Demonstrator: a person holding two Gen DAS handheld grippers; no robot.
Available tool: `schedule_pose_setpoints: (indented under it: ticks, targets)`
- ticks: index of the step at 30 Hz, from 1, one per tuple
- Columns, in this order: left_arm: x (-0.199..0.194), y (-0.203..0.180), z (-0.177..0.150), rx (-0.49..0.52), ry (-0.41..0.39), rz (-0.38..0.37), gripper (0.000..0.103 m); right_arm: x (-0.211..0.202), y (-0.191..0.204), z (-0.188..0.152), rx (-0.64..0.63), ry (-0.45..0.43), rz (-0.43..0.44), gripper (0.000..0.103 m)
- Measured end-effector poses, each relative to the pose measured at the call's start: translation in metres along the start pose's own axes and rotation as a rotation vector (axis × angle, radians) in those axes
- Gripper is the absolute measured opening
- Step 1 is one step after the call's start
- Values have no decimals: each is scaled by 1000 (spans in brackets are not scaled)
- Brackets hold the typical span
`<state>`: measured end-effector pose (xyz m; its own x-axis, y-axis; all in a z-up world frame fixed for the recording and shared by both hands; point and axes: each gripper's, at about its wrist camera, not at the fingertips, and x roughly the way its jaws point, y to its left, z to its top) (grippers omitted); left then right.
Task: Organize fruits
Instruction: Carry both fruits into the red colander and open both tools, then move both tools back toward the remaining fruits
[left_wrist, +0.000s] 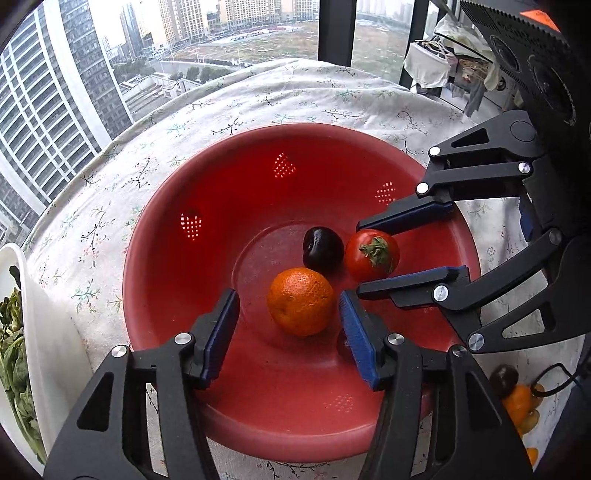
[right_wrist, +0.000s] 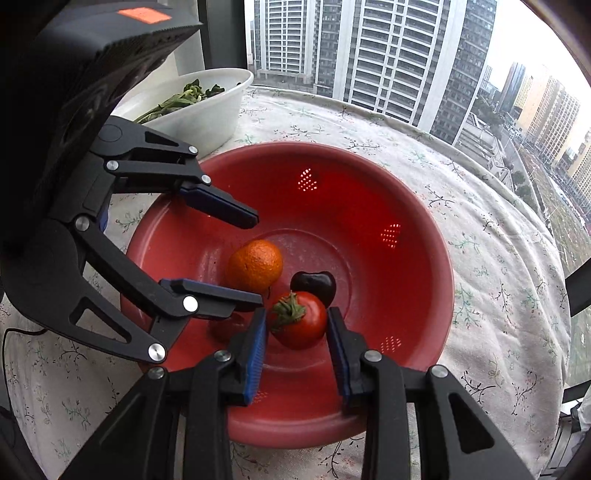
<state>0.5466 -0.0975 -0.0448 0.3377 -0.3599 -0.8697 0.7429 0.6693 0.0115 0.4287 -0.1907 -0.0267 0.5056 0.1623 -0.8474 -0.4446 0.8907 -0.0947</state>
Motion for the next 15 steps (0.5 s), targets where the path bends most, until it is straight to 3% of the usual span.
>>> schedule_pose_setpoints:
  ticks: [7,9,11,15]
  targets:
    - [-13,-4,-7,-4,-39,4,55,1,1,0,7,-5,2,35]
    - [-20,-3,-11,-6,-58,17,58,0,1,0,8,-8,2,40]
    - [-27,-2,-15,-17,-80,24,62,-3,2,0,9,-17,-3,58]
    - [-49,-4,-28,-49,-143,35,74,-12,5,-2,10,-41,-17,62]
